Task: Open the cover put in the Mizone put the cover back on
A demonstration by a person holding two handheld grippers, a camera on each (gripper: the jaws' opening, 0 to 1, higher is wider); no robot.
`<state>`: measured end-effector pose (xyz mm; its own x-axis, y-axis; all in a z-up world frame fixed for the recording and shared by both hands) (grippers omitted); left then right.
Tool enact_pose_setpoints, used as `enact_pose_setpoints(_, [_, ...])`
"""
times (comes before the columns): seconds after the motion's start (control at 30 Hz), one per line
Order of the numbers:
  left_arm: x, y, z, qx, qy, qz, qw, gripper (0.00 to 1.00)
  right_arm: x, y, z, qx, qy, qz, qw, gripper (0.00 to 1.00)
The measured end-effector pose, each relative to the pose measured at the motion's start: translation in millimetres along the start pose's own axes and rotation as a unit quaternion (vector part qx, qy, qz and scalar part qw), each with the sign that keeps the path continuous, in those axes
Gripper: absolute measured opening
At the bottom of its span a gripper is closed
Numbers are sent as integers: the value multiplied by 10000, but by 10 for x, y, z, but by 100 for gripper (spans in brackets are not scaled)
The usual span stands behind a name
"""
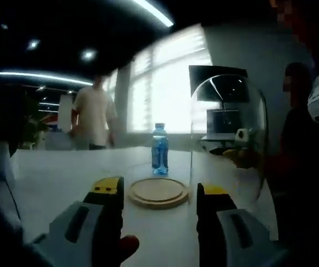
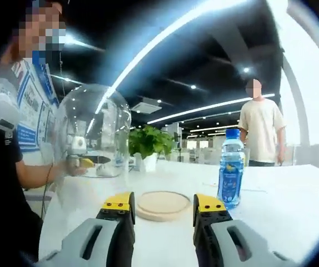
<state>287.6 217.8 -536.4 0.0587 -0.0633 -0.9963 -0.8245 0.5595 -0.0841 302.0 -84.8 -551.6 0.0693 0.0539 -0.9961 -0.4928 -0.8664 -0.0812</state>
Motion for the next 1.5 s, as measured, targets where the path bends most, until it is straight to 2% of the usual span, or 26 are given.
enact_pose_setpoints(0.2, [115, -22, 47, -134, 52, 63, 9999, 36, 114, 67, -148, 387, -44, 112, 9992, 32])
enact_pose_setpoints(0.5, [336, -39, 55, -135, 50, 218, 9997, 34, 185, 44, -139, 418, -66, 178, 9989, 29])
enact_pose_setpoints(1.5, [291, -31, 62, -127, 167, 170, 9996, 34, 141, 44, -131, 478, -89, 86, 9988, 28])
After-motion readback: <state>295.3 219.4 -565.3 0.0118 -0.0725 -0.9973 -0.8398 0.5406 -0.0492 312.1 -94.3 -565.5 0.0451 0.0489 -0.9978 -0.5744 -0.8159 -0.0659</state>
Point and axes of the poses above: the point that each gripper's makers call its tool centre point, and the gripper's own axes: y roughly backward along the fingers, z roughly to its left, x roughly out of its underside, the point moved 1 cm from there along y, roughly backward along the fingers, and after that the axes turned 13 degrees about -x, right-handed, at the moved point
